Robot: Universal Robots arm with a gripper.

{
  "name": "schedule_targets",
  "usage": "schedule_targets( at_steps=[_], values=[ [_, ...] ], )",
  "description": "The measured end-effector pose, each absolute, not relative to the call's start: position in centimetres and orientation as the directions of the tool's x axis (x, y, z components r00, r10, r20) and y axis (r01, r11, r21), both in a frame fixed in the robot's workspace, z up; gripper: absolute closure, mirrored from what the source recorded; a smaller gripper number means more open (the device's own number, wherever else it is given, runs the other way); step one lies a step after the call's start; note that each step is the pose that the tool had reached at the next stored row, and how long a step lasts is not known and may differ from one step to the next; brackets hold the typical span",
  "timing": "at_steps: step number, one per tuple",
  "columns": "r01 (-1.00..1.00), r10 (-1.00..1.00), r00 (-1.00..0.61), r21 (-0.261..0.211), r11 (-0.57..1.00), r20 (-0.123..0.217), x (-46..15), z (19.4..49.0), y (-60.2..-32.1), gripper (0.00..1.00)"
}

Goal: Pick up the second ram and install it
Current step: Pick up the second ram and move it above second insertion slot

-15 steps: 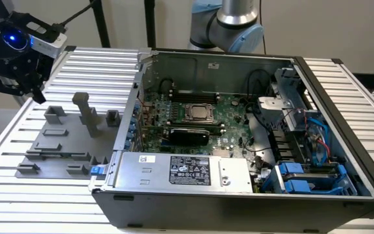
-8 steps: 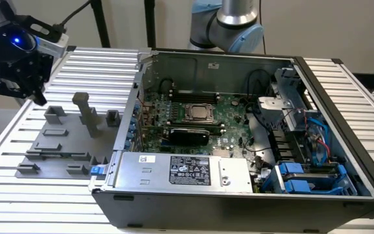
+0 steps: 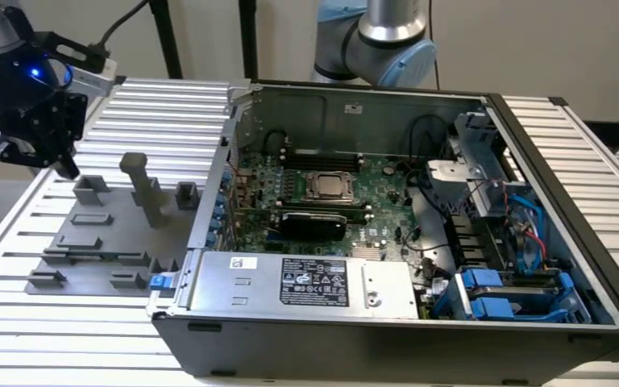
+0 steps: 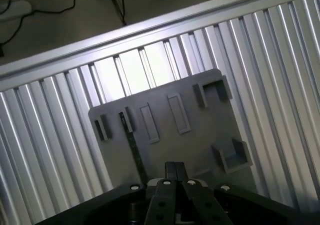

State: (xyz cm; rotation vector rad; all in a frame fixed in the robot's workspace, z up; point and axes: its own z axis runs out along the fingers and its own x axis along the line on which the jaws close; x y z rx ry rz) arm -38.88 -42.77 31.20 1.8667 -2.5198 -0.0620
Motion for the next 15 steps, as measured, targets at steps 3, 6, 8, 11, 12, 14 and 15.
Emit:
schedule_targets(
  at_steps=[3,6,8,11,12,14,15],
  values=[
    [-0.966,-0.966,-0.257,0.034,0.256,-0.02,-38.9,30.9,-42.8,1.0],
    [-0.973,-0.973,-0.23,0.034,0.23,-0.02,-38.9,30.6,-42.8,1.0],
    [-0.977,-0.977,-0.213,0.034,0.212,-0.02,-38.8,30.4,-42.9,1.0],
    [-0.982,-0.983,-0.184,0.033,0.184,-0.02,-38.8,30.1,-43.0,1.0],
    [-0.985,-0.985,-0.173,0.033,0.172,-0.02,-38.8,30.0,-43.0,1.0],
    [-0.989,-0.989,-0.146,0.033,0.145,-0.02,-38.8,29.8,-43.0,1.0],
    [-0.991,-0.991,-0.132,0.033,0.131,-0.02,-38.8,29.7,-43.0,1.0]
  ],
)
